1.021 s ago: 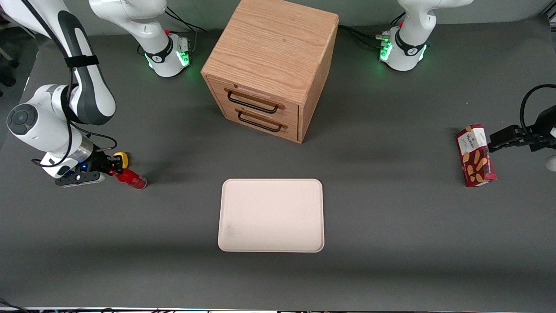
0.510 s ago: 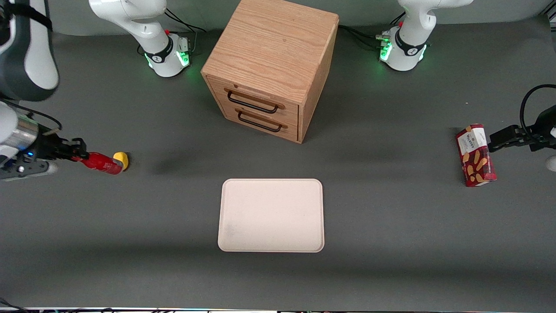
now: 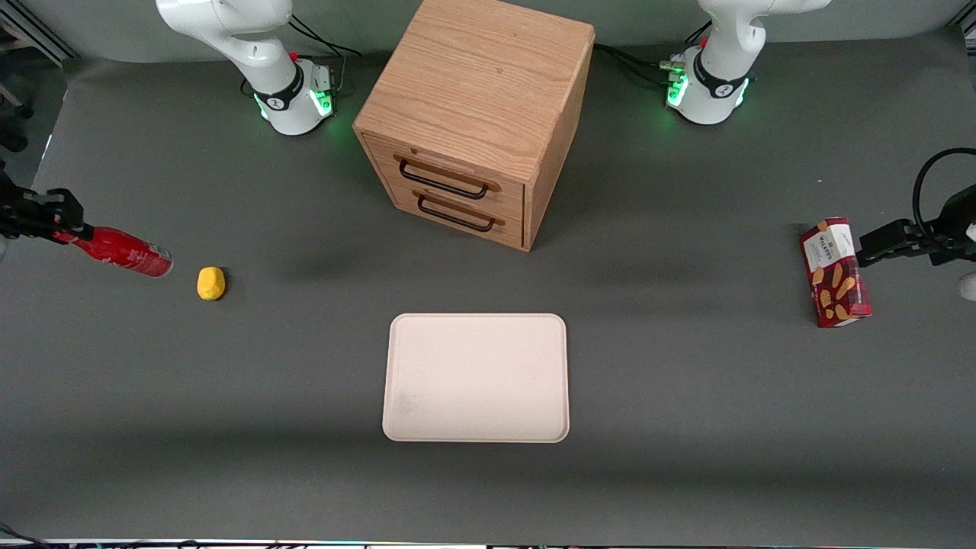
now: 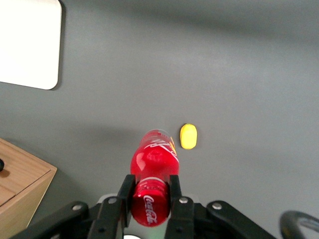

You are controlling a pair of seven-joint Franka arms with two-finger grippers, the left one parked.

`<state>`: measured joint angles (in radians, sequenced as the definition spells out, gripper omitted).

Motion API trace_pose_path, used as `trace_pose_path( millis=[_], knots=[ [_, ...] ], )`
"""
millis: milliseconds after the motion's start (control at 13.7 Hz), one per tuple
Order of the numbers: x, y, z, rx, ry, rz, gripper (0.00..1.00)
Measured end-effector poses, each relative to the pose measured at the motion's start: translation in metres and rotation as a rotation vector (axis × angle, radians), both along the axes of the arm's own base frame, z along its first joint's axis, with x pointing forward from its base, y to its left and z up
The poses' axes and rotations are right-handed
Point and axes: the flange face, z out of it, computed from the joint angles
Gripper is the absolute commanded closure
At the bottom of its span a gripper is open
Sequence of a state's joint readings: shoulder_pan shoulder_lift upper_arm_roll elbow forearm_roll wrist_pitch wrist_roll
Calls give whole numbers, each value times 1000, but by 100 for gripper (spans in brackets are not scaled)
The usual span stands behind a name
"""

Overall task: Place coke bottle on tray
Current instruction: 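Lift the grasped bottle up off the table with the right gripper, then carry the bottle over the white tray's edge with the right gripper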

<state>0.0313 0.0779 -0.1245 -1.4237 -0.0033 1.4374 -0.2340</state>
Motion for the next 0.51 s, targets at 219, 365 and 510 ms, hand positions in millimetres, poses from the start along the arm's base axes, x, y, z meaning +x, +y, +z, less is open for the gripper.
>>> trace_pose_path(
  millis=[219,365,510],
  knots=[
    [-6,-1,24,-1,-9,-3,100],
    [-3,4,23,-1,-2,5,100],
    [11,29,14,-2,7,46,100]
  ],
)
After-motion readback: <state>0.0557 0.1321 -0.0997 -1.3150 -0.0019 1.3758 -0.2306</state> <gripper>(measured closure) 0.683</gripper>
